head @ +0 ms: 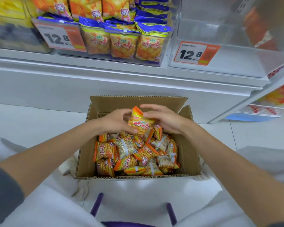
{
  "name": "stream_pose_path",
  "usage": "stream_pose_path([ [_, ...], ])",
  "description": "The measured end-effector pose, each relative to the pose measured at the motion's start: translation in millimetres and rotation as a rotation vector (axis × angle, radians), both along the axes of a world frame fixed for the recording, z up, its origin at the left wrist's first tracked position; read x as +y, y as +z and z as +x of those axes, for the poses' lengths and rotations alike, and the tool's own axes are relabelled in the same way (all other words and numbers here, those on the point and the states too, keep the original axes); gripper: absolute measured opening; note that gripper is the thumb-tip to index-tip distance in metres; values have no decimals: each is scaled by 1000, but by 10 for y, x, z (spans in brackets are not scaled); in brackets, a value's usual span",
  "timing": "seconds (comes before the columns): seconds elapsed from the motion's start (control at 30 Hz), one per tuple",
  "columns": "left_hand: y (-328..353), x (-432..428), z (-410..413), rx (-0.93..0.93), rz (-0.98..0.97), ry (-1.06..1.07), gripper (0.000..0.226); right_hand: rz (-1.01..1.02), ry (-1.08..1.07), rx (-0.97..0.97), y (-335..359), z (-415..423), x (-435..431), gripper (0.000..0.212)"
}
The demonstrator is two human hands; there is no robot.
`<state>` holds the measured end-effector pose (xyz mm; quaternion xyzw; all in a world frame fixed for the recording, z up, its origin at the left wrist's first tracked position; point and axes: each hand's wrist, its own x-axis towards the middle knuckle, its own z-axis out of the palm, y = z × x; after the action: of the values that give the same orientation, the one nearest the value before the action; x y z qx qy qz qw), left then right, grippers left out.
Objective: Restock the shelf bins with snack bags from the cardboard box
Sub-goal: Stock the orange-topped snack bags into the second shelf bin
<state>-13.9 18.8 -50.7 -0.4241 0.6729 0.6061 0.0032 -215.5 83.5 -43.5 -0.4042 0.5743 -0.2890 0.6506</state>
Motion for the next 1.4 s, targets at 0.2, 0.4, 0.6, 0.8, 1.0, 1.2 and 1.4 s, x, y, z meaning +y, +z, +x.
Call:
stream_pose_path([
  [0.2, -140, -124, 129, -31, -7, 255, 43, -39, -172, 472, -487, -306, -62, 33],
  [0.4, -292, -96, 172, -55, 77, 329, 56, -165, 257, 1065, -1274, -67, 17, 38],
  [0.6, -259, -99, 191, -59, 85, 358, 52, -349, 283, 1184, -1450, -14, 71, 20],
  [0.8, -176, -101, 149, -56, 42, 409, 48, -342, -183, 640, -447, -133, -94, 12],
  [1.0, 30, -65, 50, 100, 161, 399, 50, -298, -399, 371, 352, -146, -43, 10],
  [1.2, 197, 33, -88, 255, 312, 347, 34, -86, -583, 163, 392, -35, 3, 7],
  [1.4, 236, -16, -105, 228, 176, 334, 65, -190, -447, 152, 457, -14, -178, 11],
])
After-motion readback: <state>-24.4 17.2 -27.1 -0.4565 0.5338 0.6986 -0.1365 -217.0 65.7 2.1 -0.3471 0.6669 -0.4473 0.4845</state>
